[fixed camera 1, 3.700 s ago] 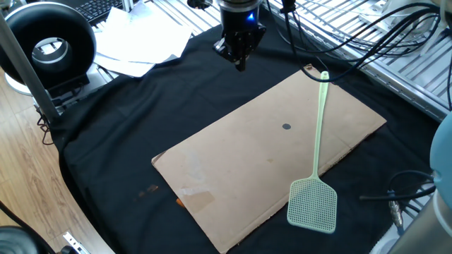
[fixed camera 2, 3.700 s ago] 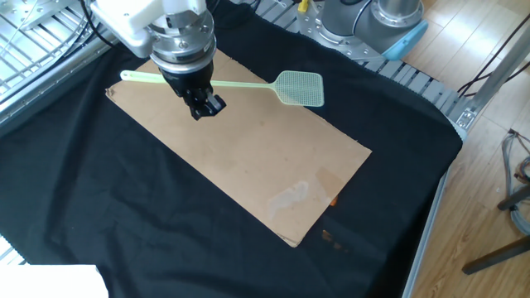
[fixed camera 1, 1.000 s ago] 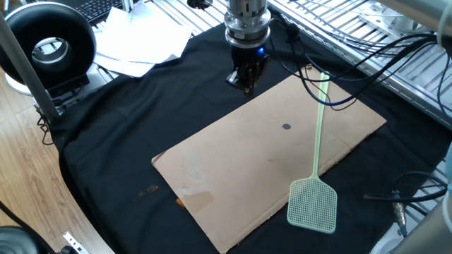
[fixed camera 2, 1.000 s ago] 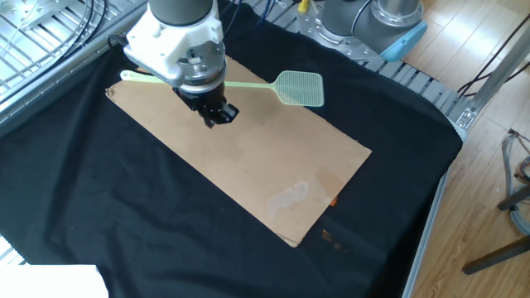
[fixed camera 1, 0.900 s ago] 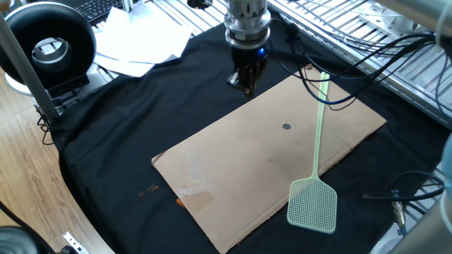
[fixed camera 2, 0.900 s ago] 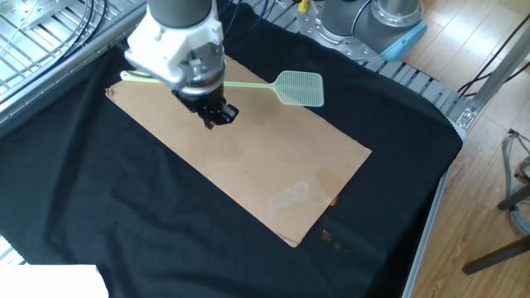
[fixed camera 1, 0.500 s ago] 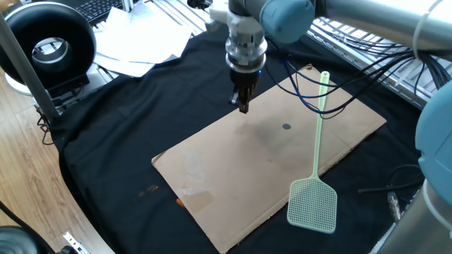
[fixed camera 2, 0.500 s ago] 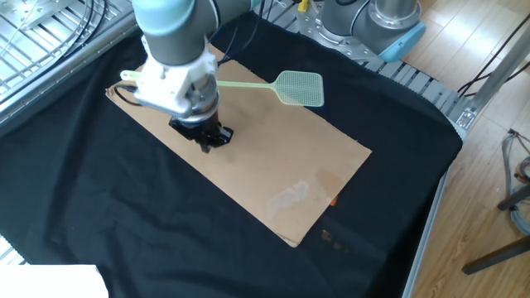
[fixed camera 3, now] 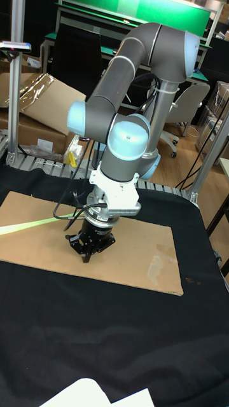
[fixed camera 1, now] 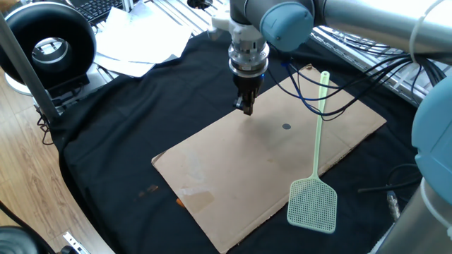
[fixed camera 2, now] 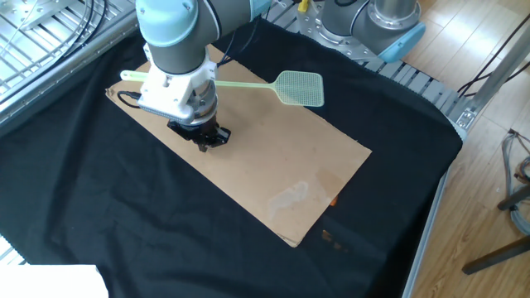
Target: Swat with a flyswatter
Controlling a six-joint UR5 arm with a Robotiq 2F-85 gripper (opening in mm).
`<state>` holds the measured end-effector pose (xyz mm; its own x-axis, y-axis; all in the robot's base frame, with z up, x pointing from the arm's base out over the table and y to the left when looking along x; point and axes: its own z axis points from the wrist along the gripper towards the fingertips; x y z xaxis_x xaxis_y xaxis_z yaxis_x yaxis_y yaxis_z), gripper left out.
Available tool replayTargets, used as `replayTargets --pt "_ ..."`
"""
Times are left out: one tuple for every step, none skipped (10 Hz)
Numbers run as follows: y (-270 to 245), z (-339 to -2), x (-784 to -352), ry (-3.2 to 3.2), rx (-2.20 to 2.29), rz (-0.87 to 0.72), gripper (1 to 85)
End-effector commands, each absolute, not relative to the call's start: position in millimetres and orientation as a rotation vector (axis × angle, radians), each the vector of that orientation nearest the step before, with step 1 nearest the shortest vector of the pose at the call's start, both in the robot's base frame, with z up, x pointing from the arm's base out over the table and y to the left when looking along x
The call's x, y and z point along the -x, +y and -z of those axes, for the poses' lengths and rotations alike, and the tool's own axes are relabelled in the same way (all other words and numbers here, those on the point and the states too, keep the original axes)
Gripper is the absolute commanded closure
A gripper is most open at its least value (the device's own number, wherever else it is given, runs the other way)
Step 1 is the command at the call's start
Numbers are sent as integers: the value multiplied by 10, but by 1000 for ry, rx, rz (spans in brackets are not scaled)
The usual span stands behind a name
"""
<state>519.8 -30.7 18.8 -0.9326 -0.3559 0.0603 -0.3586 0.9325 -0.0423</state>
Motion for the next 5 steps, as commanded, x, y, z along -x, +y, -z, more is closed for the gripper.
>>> replayTargets --pt "-322 -171 -5239 -3047 -596 -83 837" --pt "-254 -168 -5239 -3052 -600 -44 840" --pt "-286 -170 -5227 -3043 -607 -61 837" --pt "-326 -172 -5211 -3033 -610 -82 837" --pt "-341 -175 -5175 -3021 -594 -87 837"
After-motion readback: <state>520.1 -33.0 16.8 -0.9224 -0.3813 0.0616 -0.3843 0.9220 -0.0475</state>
